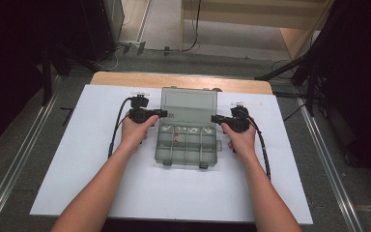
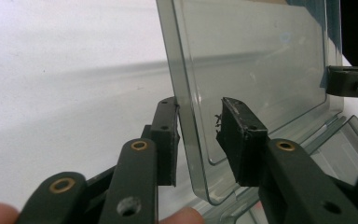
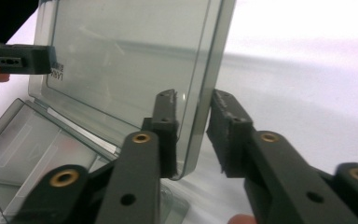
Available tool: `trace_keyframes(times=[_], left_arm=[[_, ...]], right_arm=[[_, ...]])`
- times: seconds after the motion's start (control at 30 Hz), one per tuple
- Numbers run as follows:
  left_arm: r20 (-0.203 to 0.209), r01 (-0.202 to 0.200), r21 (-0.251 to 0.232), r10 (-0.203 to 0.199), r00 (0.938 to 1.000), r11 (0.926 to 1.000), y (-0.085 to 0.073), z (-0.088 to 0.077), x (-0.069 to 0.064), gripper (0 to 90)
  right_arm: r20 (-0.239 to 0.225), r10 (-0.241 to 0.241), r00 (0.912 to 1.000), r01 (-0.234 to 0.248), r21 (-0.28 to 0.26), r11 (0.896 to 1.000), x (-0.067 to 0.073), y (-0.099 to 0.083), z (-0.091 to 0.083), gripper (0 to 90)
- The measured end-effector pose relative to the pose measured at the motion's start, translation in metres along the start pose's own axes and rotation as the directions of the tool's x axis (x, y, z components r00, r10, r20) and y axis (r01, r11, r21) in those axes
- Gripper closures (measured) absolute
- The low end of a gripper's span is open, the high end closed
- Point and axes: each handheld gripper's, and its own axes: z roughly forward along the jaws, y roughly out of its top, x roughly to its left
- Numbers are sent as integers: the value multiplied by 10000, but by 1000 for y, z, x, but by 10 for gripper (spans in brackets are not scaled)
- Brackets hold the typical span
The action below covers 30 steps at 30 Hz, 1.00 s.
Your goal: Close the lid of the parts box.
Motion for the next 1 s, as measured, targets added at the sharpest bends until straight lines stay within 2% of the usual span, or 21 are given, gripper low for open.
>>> trace_keyframes(times=[0.03, 0.1, 0.2, 0.27, 0.33, 0.37, 0.5, 0.63, 0.8, 1.0], left_arm=[[-1, -42, -119, 42, 10000, 9999, 0, -2, -1, 701], [29, -112, -146, 112, 9999, 9998, 0, -4, -1, 722], [110, -132, -279, 135, 9998, 9995, 0, -8, -1, 743], [18, -133, -406, 134, 9999, 9991, -1, -11, 0, 794], [-47, -172, -555, 169, 9998, 9983, -1, -13, 1, 805], [110, -122, -576, 129, 9999, 9983, -1, -14, 2, 822], [133, -340, -605, 349, 9993, 9976, -2, -16, 0, 823], [-96, -711, -619, 706, 9975, 9955, -2, -17, -3, 835], [-213, -879, -845, 864, 9960, 9925, -4, -17, -6, 845], [-266, -979, -944, 958, 9950, 9907, -5, -17, -8, 848]], right_arm=[[-7, -63, 10000, 63, -160, 9999, 0, -1, -2, 802], [129, -207, 9997, 210, -258, 9994, 1, -1, -4, 821], [216, -298, 9993, 304, -297, 9991, 3, -1, -5, 828], [465, -567, 9973, 587, -425, 9974, 7, -3, -7, 835], [464, -557, 9974, 578, -448, 9973, 8, -3, -7, 837], [537, -655, 9964, 685, -553, 9961, 8, -4, -8, 841], [588, -645, 9962, 682, -619, 9958, 10, -5, -8, 844], [614, -735, 9954, 774, -647, 9949, 11, -5, -9, 841], [574, -896, 9943, 934, -663, 9934, 11, -5, -10, 809], [562, -728, 9958, 777, -912, 9928, 12, 8, -15, 786]])
